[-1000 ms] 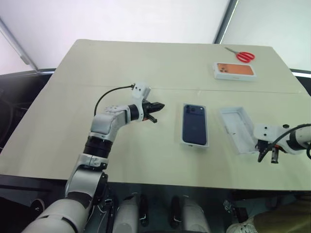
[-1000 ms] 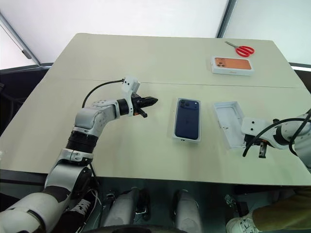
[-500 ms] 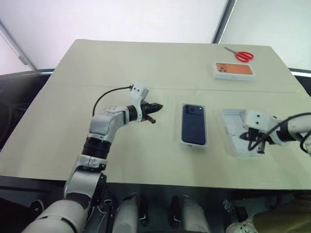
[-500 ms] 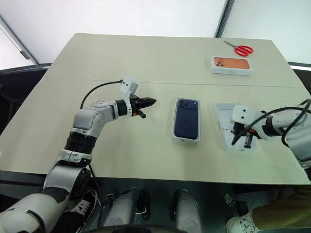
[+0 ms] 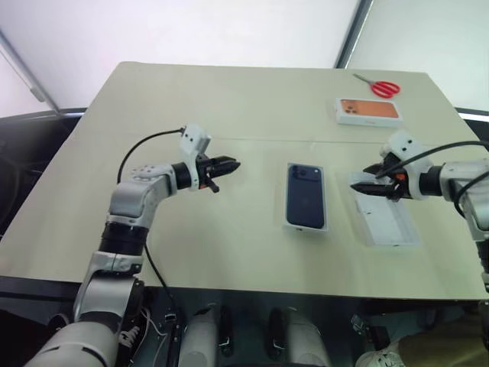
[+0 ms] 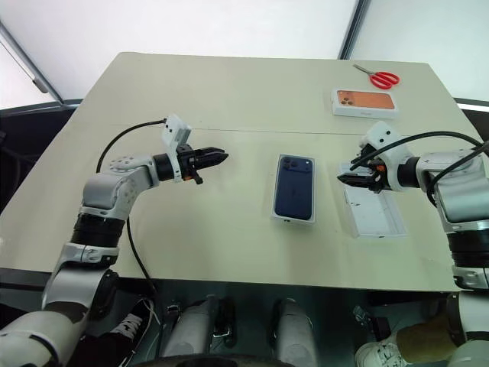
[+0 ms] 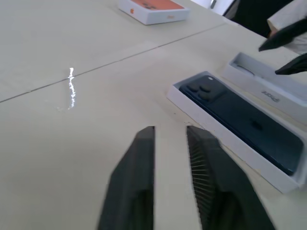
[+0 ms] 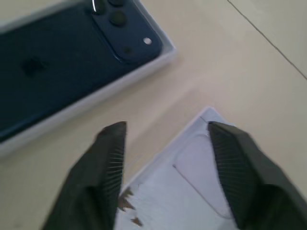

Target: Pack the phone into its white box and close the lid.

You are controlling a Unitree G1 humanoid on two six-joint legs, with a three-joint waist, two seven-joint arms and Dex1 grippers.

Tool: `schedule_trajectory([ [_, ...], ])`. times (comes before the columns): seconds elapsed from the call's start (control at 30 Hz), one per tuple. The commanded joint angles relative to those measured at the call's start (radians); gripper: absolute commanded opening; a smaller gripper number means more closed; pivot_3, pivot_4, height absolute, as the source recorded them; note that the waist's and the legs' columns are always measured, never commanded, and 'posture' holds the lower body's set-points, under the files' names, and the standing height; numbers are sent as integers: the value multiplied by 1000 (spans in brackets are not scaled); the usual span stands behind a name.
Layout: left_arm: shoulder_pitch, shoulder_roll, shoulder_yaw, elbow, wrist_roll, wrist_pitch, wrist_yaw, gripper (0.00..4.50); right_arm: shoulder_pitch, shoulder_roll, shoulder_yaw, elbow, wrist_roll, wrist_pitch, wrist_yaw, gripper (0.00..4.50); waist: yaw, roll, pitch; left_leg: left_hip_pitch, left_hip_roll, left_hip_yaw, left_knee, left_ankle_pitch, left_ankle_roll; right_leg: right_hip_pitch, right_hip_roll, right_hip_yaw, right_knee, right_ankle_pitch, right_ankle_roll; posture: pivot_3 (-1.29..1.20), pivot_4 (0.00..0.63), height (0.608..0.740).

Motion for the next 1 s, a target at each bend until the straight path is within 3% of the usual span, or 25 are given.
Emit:
schedule_trajectory([
  [0.03,21,36,-15,-57,25,-150,-76,2877,11,19,-86,-80,39,231,-107,4500,3,0,0,0,0,0,0,0,-1,0,0,0,0,0,0,0,150,738],
  [0.13,26,72,-19,-49,14,-184,-155,4405,47,15,-110,-154,50,371,-170,4500,2,0,0,-1,0,0,0,0,-1,-2,-1,0,0,-1,-2,0,150,738],
  [0.17,23,81,-20,-41,21,-207,-171,4464,64,10,-112,-179,58,414,-181,4500,2,1,0,-2,0,0,0,0,-1,-2,-1,0,0,-1,-2,0,150,738],
  [0.27,24,104,-24,-46,11,-257,-237,4464,59,59,-169,-251,112,617,-223,4500,-1,1,0,-2,0,0,-1,0,-1,-2,-1,0,0,0,-2,0,150,738],
  [0.47,41,98,-27,-69,-16,-325,-320,4464,31,81,-168,-310,151,769,-299,4500,-6,1,0,-2,0,0,-1,0,0,-2,0,0,0,0,-1,0,150,738],
  [0.73,31,71,-25,-51,-14,-375,-327,4464,18,166,-212,-264,283,782,-516,4500,-5,1,0,-2,0,0,-1,0,2,-2,0,0,0,0,-1,0,150,738],
  [1.0,45,50,-21,-70,-12,-377,-278,4464,15,183,-167,-272,365,782,-688,4500,-5,1,0,-2,0,0,-1,1,3,-2,1,0,0,0,0,0,150,738],
])
